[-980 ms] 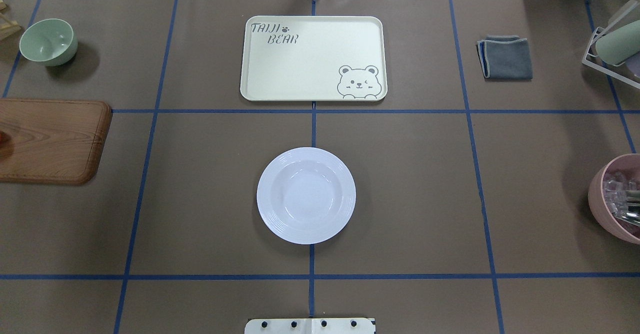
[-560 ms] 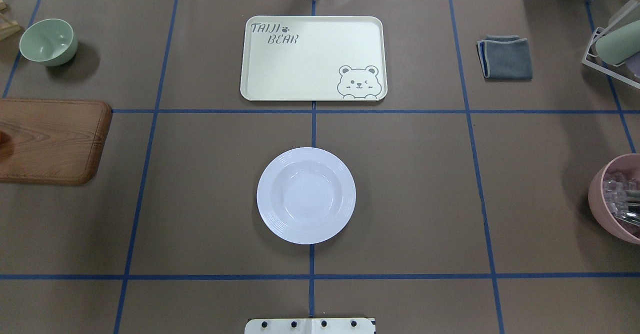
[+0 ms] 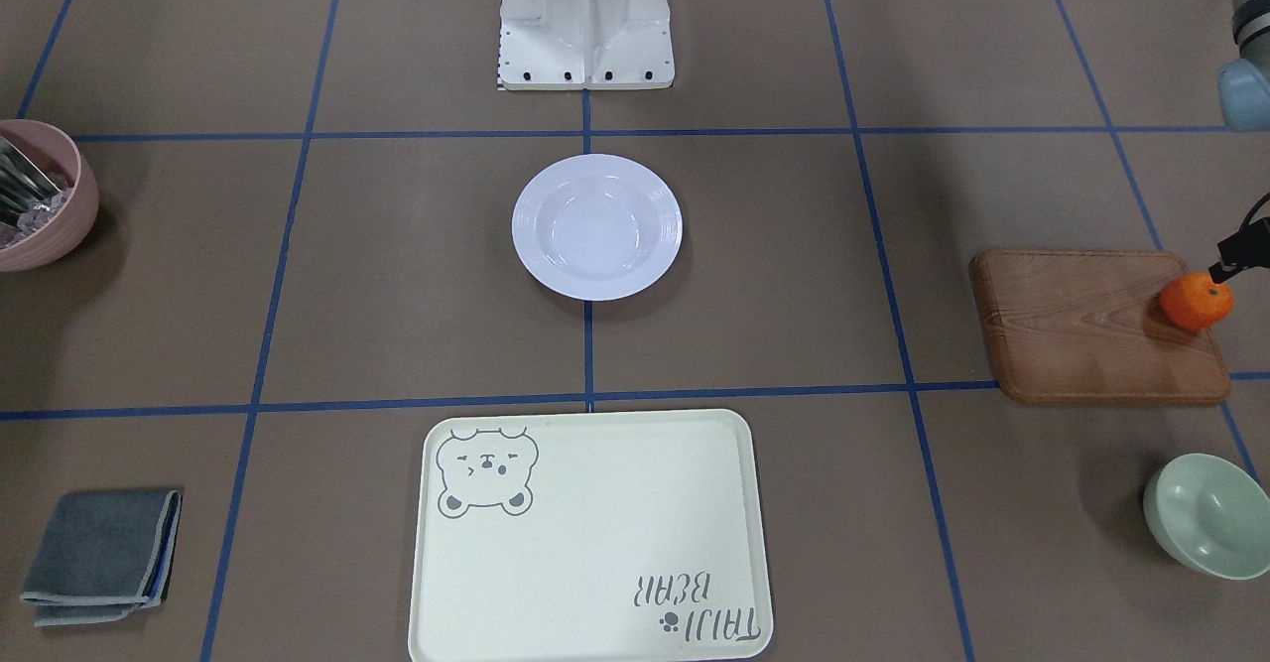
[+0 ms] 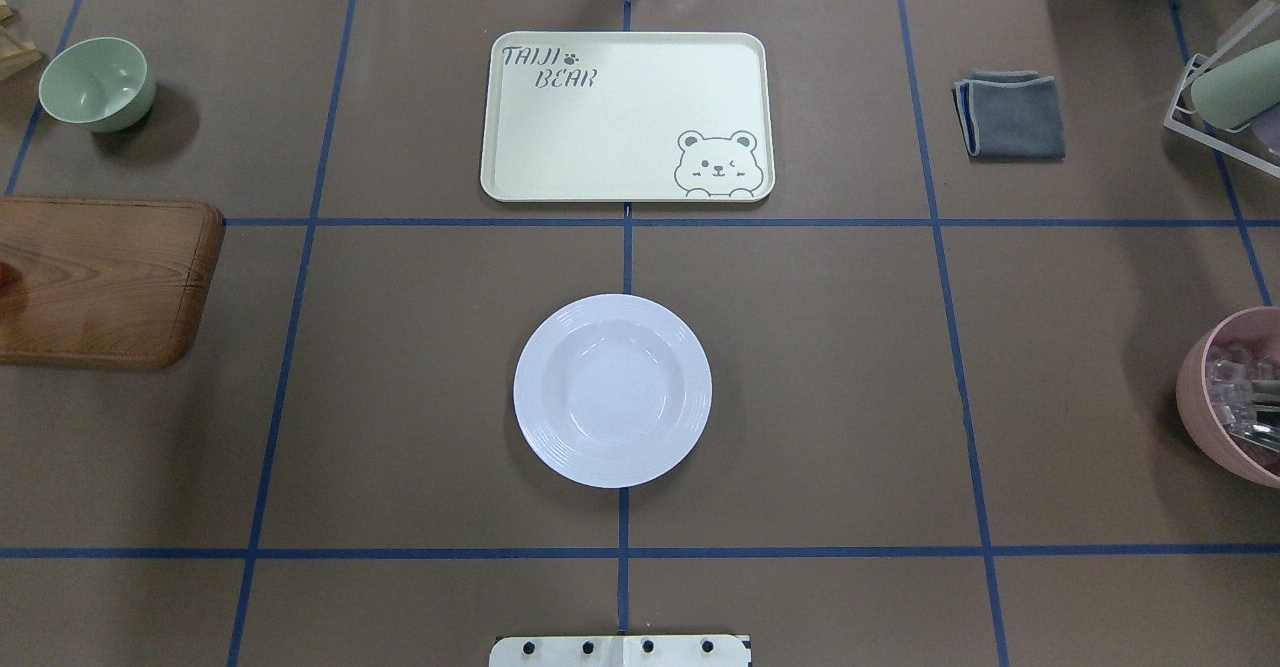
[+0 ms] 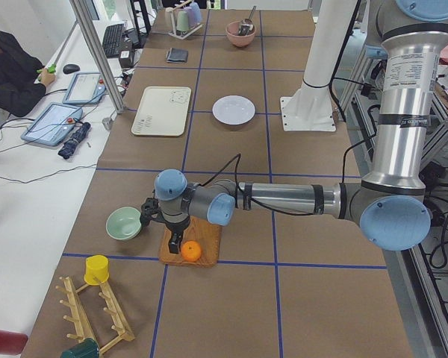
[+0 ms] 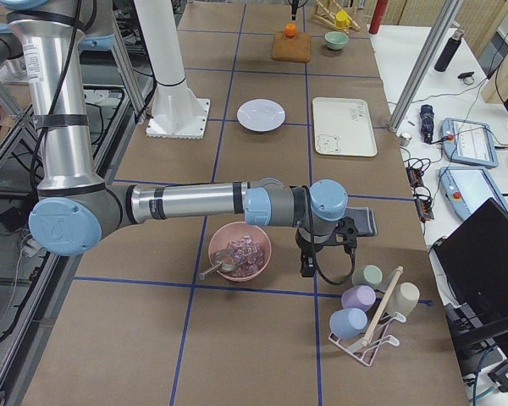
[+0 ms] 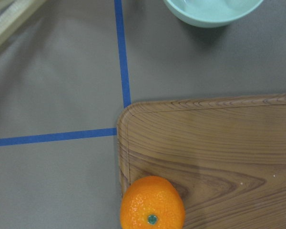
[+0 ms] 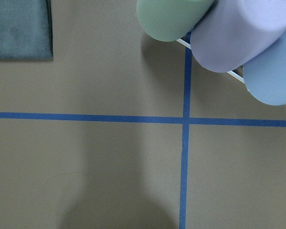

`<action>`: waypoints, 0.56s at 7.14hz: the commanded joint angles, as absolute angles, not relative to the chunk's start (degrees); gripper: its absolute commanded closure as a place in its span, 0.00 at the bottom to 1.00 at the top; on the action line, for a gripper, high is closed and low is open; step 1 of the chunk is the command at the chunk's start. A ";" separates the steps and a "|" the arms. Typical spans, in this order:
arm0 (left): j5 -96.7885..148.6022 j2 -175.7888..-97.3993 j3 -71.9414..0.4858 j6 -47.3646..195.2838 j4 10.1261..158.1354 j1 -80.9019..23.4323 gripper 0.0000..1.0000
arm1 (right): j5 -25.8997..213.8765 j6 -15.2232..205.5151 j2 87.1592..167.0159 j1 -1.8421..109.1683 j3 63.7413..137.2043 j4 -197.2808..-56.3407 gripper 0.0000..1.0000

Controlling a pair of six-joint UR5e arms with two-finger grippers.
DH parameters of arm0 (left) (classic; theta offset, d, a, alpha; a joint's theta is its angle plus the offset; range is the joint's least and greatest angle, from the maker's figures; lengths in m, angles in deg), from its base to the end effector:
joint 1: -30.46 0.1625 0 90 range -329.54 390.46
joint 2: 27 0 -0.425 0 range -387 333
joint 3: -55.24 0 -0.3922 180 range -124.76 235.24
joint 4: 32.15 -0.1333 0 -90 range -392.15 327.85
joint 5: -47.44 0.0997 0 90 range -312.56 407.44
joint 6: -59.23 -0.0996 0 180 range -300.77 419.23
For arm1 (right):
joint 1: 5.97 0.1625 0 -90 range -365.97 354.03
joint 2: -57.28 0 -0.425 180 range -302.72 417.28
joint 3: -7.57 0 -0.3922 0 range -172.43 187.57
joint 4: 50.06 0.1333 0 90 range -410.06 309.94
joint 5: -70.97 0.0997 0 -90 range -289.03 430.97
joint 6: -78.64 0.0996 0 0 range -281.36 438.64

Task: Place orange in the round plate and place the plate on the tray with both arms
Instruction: 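Grasp the orange on the wooden board with the left gripper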

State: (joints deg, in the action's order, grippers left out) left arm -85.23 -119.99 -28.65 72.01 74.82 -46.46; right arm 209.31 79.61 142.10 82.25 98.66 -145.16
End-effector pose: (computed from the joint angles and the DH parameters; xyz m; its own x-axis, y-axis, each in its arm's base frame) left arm 0.0554 -0.5293 0.6555 0.7112 0.1072 -0.6947 -0.0640 0.9941 0.0879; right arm 0.0424 -0.5308 0.6071 0.6643 -0.0190 0.7472 0.0198 0.9998 0.0078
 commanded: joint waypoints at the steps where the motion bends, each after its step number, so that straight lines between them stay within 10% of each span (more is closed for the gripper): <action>1: -85.19 -120.60 -26.16 72.06 74.90 -44.77 0.02 | 209.31 79.61 142.09 82.10 98.53 -145.16 0.00; 4: -85.10 -122.00 -23.00 71.97 74.99 -44.51 0.02 | 209.39 79.52 142.09 82.10 98.71 -145.16 0.00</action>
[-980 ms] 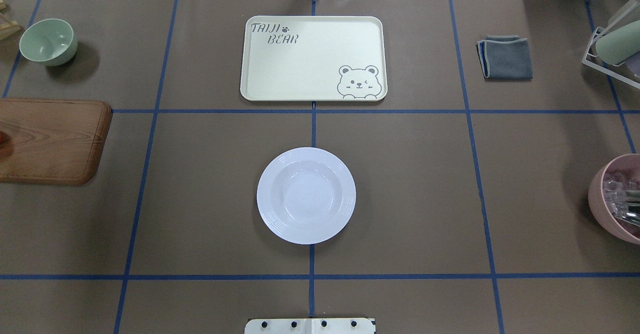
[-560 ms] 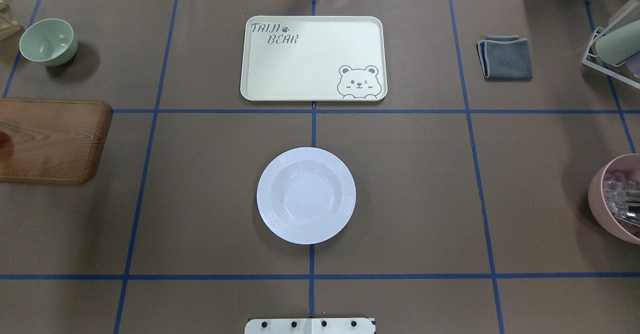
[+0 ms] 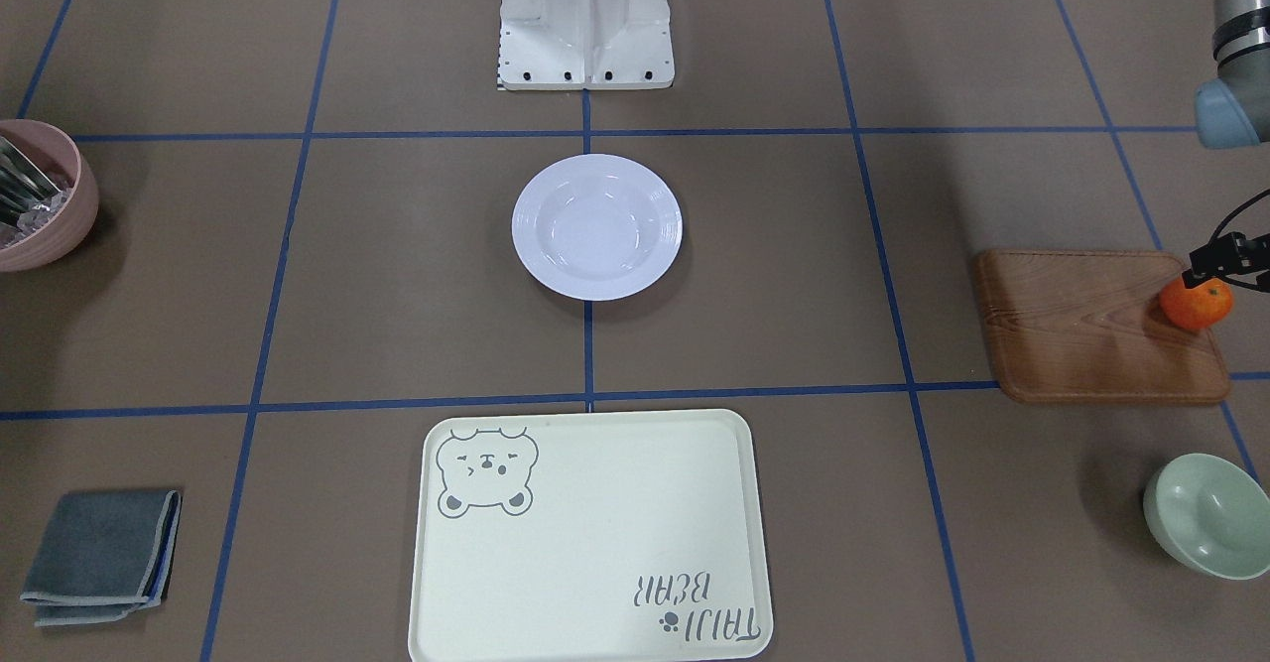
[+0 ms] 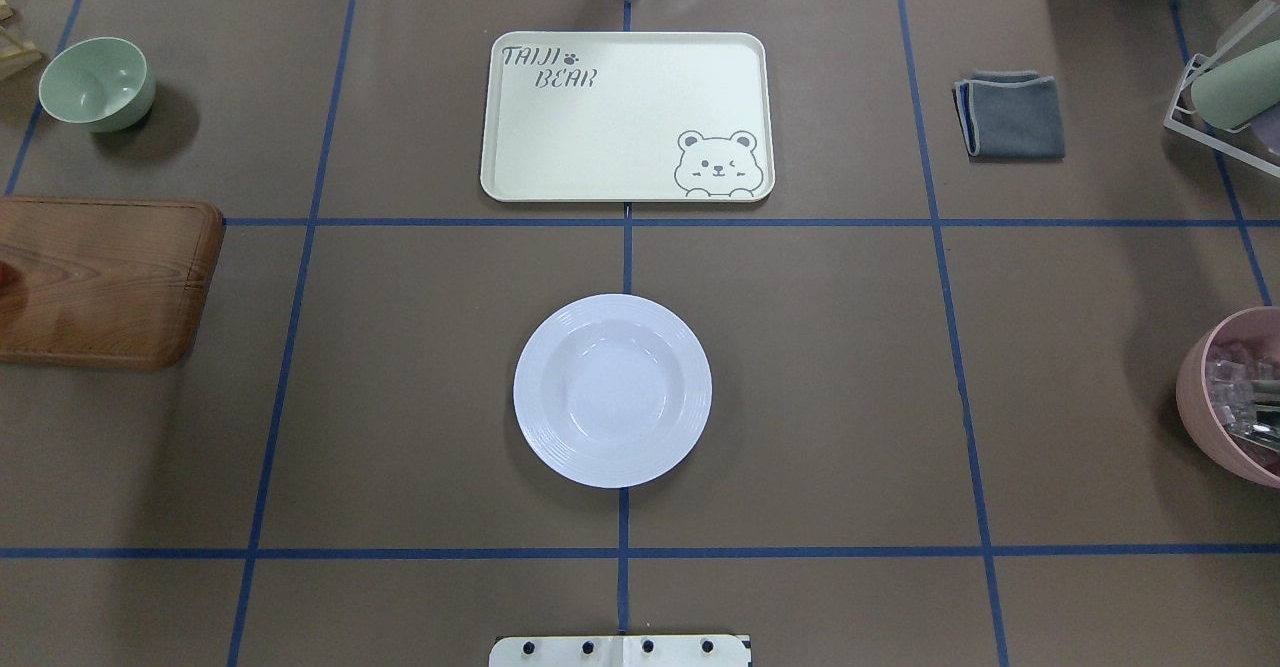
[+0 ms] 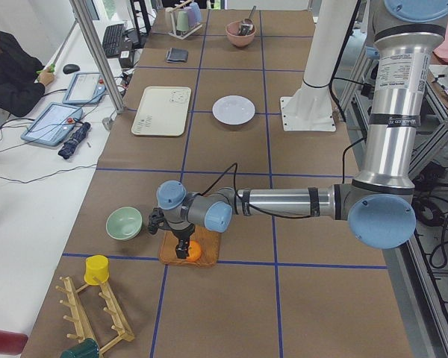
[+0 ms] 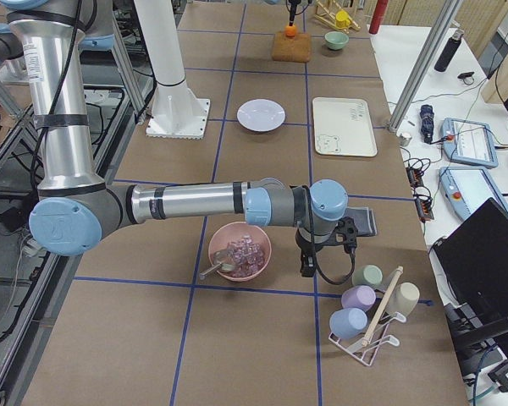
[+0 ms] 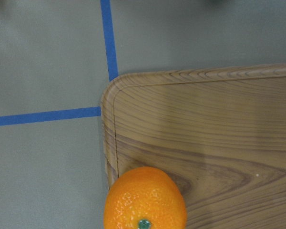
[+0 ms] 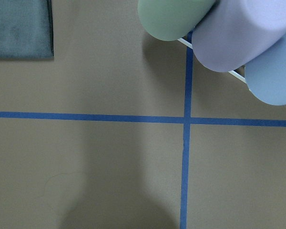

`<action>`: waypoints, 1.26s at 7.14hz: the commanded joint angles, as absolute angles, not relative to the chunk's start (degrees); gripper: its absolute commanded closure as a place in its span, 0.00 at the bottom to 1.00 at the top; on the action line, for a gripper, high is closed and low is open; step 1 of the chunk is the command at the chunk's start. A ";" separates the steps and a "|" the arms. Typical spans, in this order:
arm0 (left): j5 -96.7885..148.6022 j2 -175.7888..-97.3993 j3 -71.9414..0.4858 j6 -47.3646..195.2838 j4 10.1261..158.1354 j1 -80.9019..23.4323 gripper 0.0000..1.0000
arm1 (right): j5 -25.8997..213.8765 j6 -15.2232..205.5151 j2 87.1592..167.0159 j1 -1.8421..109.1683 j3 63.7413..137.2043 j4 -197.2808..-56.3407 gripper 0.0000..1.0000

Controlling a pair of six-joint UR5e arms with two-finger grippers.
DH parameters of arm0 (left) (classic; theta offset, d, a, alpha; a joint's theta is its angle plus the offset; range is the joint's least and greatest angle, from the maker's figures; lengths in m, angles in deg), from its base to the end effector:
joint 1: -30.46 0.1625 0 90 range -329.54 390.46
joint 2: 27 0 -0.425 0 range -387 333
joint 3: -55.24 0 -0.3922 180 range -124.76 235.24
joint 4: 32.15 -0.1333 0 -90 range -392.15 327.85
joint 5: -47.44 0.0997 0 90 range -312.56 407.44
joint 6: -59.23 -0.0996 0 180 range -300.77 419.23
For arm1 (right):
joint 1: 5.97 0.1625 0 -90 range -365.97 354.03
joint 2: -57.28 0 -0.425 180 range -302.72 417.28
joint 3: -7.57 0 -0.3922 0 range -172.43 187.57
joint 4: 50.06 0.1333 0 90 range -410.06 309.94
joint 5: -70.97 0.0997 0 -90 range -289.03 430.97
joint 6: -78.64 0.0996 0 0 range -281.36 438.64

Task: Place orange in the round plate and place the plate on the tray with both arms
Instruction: 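Grasp the orange on the wooden board with the left gripper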

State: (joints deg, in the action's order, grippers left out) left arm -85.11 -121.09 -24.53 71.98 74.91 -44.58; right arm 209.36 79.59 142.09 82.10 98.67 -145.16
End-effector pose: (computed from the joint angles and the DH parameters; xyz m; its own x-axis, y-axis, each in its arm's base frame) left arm 0.0736 -0.5310 0.6815 0.7179 0.0968 -0.6894 -0.0974 0.9945 0.0382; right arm 0.0410 -0.5310 0.6068 0.6636 -0.0213 0.7478 0.0227 0.9997 0.0084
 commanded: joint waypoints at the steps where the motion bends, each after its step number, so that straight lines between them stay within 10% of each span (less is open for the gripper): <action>1: -85.10 -123.75 -20.89 71.97 74.99 -44.42 0.02 | 209.31 79.52 142.01 82.10 98.53 -145.16 0.00; 9: -85.01 -124.82 -16.66 71.80 75.08 -41.70 0.02 | 209.22 79.70 141.57 81.57 97.74 -145.25 0.00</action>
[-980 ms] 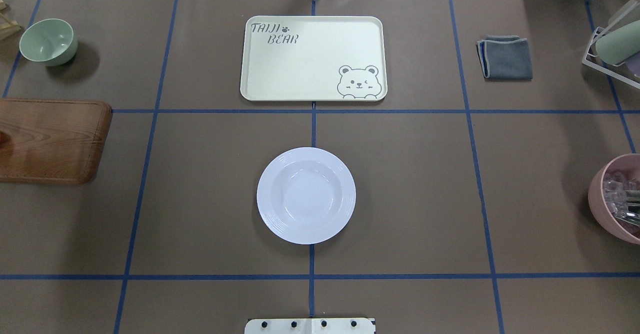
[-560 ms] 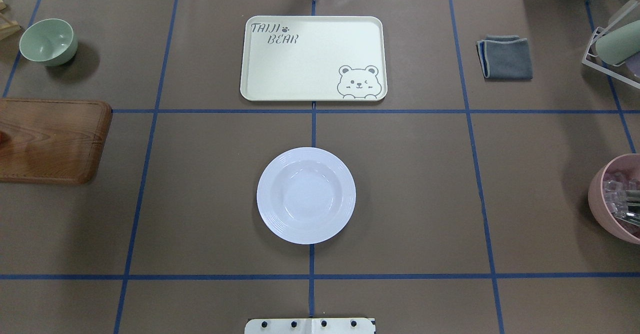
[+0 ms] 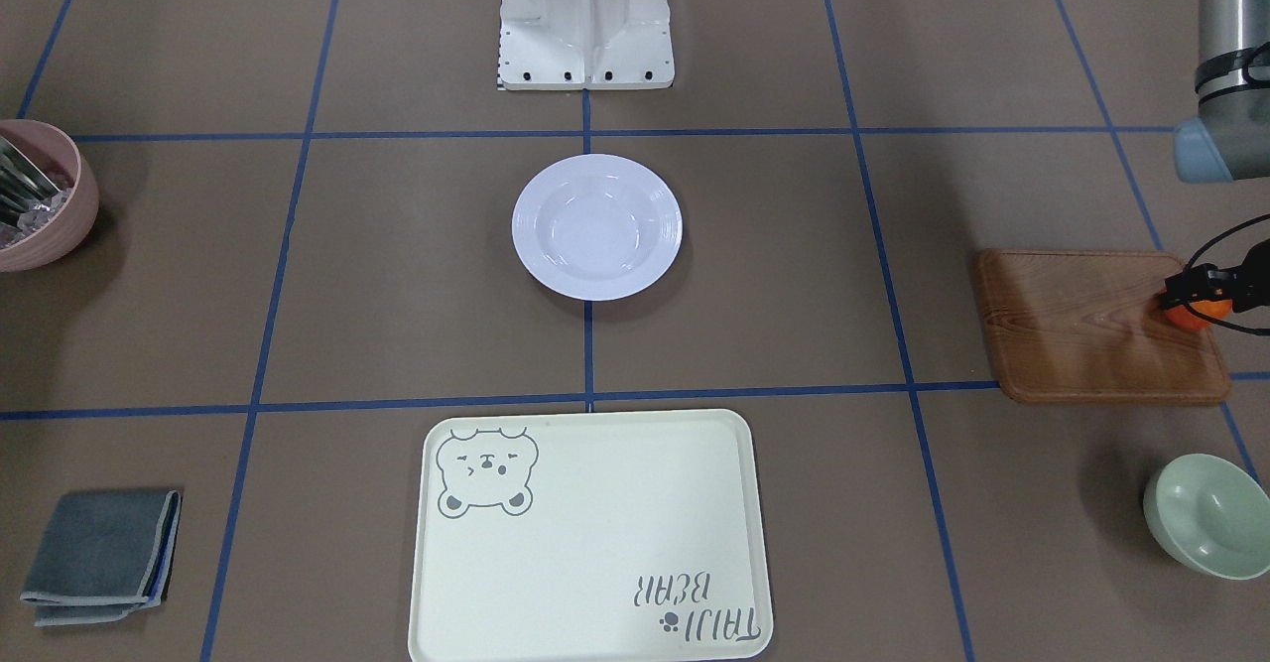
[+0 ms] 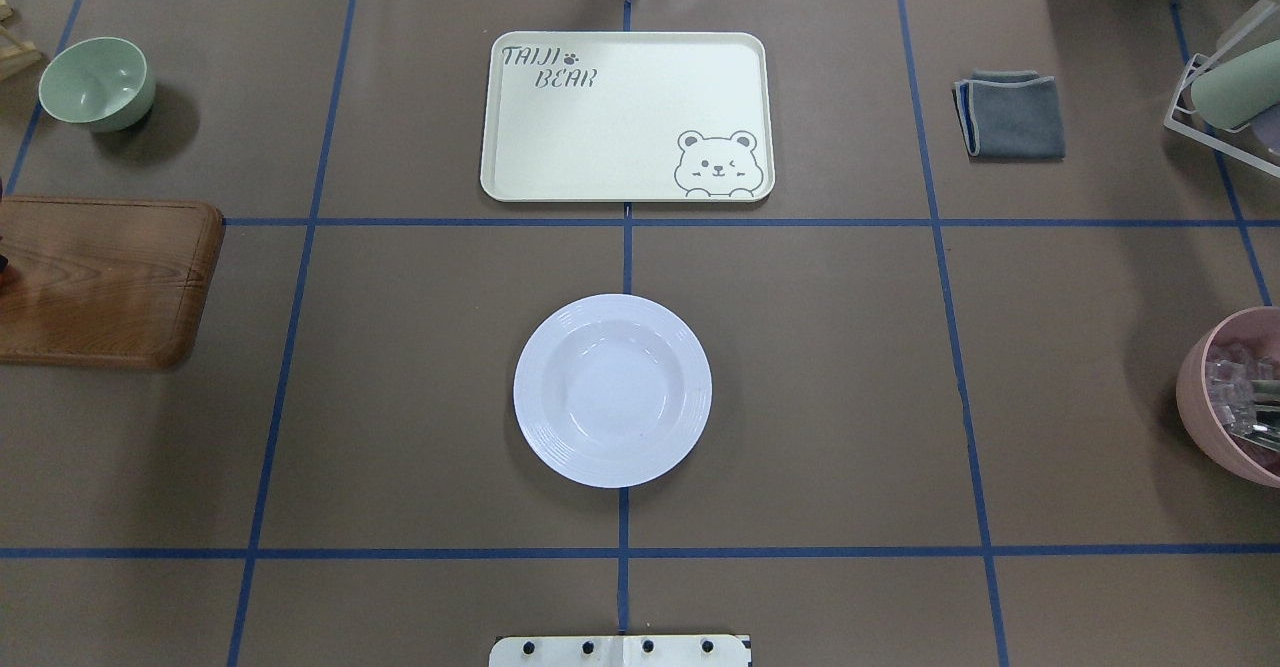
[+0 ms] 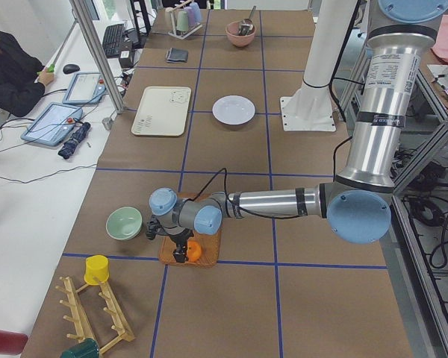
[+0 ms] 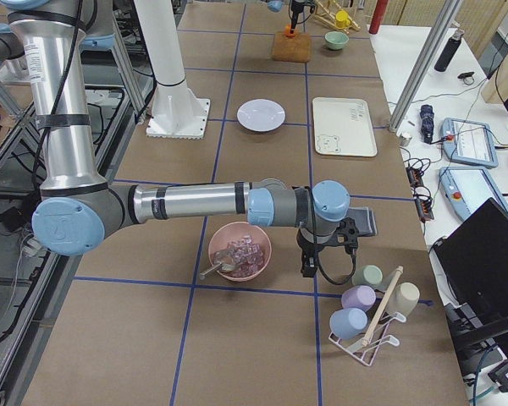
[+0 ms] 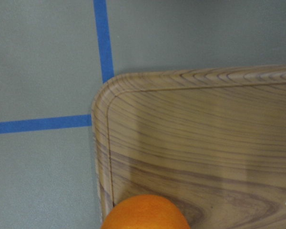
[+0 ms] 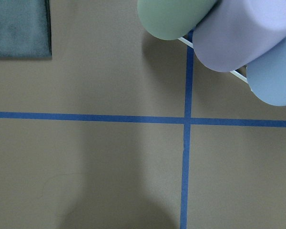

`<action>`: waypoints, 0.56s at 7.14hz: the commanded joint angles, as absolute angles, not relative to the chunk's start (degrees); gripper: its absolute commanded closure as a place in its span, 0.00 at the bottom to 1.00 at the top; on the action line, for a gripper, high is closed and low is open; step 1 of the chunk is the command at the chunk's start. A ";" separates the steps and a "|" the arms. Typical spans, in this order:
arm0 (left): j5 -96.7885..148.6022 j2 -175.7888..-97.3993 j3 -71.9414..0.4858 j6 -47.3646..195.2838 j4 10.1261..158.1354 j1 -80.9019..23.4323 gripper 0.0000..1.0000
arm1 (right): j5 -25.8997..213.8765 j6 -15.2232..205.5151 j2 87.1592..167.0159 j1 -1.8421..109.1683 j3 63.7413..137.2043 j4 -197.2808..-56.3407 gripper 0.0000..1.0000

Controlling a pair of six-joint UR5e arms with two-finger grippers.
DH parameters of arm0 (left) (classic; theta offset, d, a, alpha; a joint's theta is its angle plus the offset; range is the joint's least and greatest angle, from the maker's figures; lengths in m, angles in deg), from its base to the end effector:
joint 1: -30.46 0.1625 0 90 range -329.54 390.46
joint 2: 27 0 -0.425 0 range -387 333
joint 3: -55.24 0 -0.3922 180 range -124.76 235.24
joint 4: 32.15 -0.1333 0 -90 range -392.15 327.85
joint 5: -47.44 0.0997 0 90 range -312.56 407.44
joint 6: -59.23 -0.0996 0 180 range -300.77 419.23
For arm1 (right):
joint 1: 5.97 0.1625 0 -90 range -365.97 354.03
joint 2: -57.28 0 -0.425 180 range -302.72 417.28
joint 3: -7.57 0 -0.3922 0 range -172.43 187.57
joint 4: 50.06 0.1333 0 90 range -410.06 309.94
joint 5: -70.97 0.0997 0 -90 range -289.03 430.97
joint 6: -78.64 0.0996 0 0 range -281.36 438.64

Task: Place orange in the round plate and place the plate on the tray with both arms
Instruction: 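Grasp the orange on the wooden board with the left gripper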

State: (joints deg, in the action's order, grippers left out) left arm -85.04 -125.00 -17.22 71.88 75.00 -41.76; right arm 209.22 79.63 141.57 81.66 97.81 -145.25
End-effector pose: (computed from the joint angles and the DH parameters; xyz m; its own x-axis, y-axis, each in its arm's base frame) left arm 0.1064 -0.5482 0.7080 0.7249 0.0961 -0.6821 -0.1475 0.9889 -0.0174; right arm 0.0369 -0.5349 0.6097 0.6655 -0.0202 0.7461 0.0299 0.9996 0.0004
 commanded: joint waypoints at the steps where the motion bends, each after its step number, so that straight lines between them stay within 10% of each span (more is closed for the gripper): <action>1: -85.01 -124.65 -16.65 71.80 74.99 -41.70 0.02 | 209.22 79.61 141.57 81.48 97.74 -145.25 0.00; 4: -82.99 -124.65 -16.21 71.71 75.08 -41.70 0.04 | 209.22 79.70 141.22 81.31 97.65 -145.25 0.00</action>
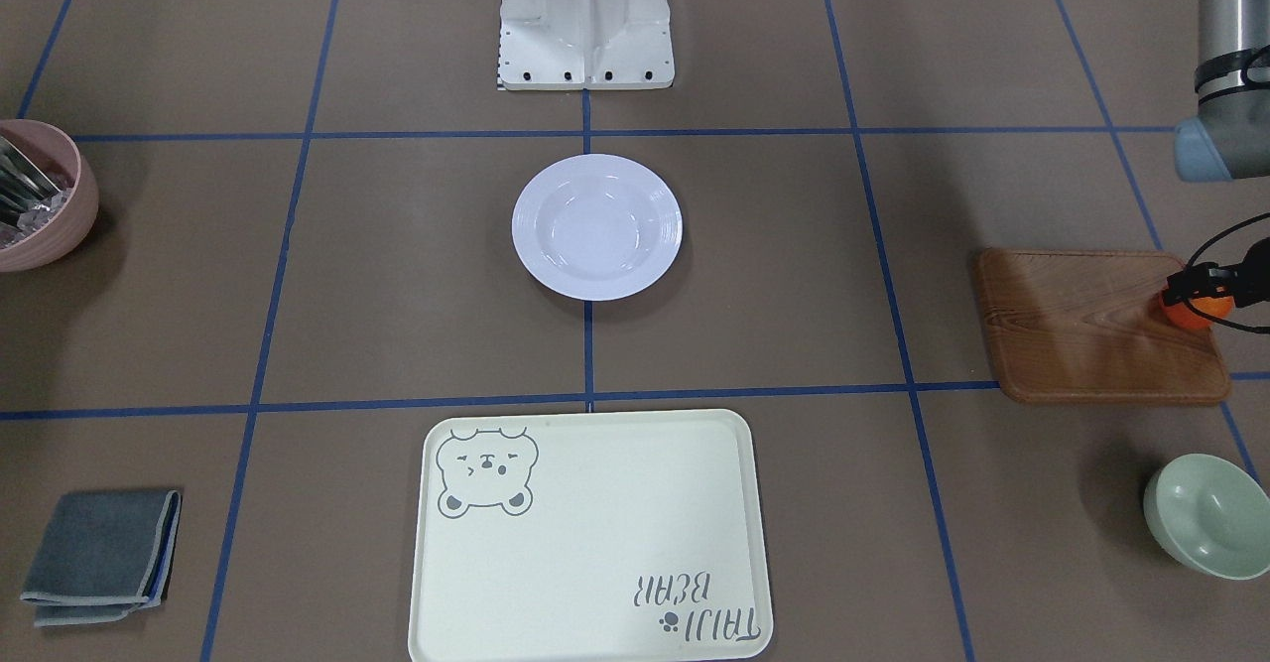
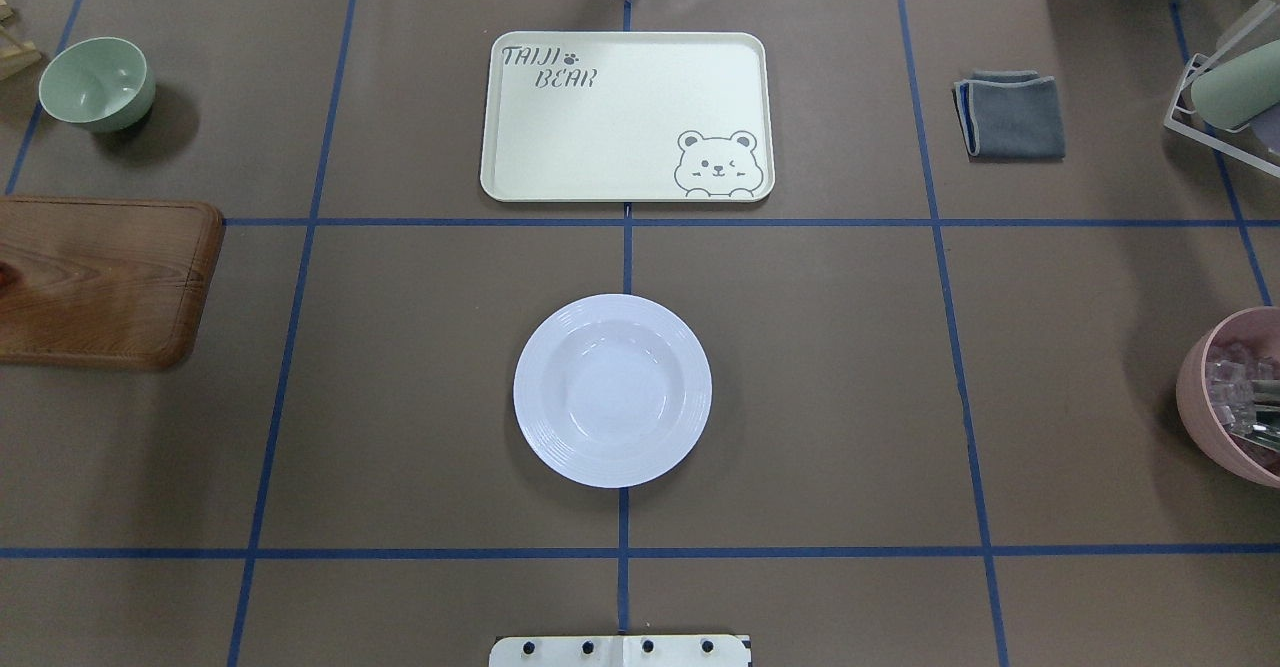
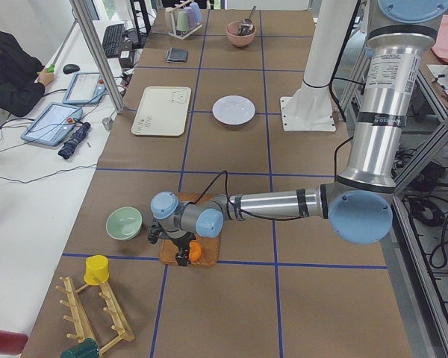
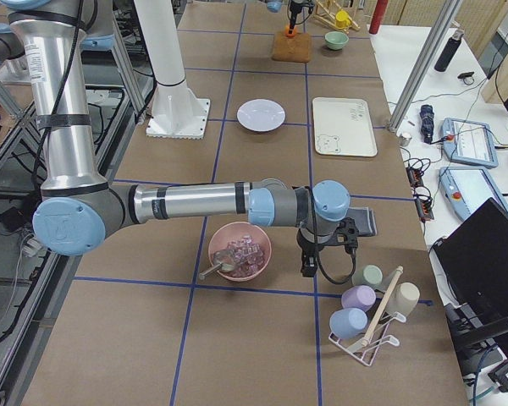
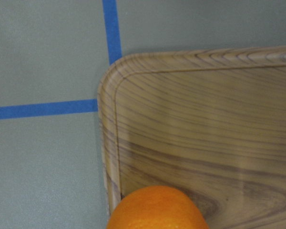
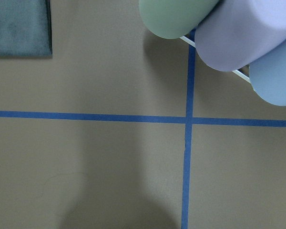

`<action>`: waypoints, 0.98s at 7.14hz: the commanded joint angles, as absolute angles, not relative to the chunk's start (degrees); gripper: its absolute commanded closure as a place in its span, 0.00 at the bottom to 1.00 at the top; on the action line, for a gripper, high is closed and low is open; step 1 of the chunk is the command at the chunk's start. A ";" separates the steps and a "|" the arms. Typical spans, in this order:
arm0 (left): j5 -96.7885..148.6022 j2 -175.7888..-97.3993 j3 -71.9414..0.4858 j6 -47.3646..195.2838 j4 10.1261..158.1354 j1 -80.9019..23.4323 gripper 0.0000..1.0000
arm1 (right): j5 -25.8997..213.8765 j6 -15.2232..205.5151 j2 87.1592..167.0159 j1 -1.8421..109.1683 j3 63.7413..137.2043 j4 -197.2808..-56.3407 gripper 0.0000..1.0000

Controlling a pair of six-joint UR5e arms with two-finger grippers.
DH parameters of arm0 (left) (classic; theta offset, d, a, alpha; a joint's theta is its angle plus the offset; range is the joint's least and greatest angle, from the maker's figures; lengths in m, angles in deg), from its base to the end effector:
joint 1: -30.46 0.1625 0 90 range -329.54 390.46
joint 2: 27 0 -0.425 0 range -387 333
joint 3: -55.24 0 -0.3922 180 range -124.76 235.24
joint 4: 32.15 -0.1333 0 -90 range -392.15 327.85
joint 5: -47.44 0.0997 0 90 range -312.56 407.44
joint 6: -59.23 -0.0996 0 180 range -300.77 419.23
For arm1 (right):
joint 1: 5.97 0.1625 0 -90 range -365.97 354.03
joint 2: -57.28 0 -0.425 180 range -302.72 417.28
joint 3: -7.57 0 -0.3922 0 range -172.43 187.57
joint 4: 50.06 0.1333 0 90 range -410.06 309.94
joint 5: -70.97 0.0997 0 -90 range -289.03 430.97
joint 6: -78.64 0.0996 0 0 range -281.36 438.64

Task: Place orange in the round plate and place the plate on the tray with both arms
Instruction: 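Grasp the orange on the wooden board with the left gripper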

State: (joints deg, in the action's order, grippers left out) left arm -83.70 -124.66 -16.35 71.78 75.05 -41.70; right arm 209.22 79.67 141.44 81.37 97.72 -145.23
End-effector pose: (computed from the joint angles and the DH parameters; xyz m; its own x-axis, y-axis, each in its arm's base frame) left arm 0.1038 -0.5438 0.7202 0.7438 0.0883 -0.6625 -0.1463 0.9887 -0.0324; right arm 0.0341 -0.5361 0.6093 0.6654 -0.0236 0.7461 0.0344 0.9994 0.0009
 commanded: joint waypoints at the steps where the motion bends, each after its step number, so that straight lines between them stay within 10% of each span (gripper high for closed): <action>1: -82.99 -124.65 -16.30 71.71 75.08 -41.70 0.27 | 209.22 79.70 141.22 81.31 97.74 -145.25 0.00; 4: -83.51 -124.82 -18.57 71.71 74.47 -41.78 0.86 | 209.22 79.70 141.22 81.31 97.39 -145.25 0.00; 7: -83.34 -125.87 -26.82 72.32 67.11 -42.05 1.00 | 209.39 79.70 141.22 81.31 97.21 -145.25 0.00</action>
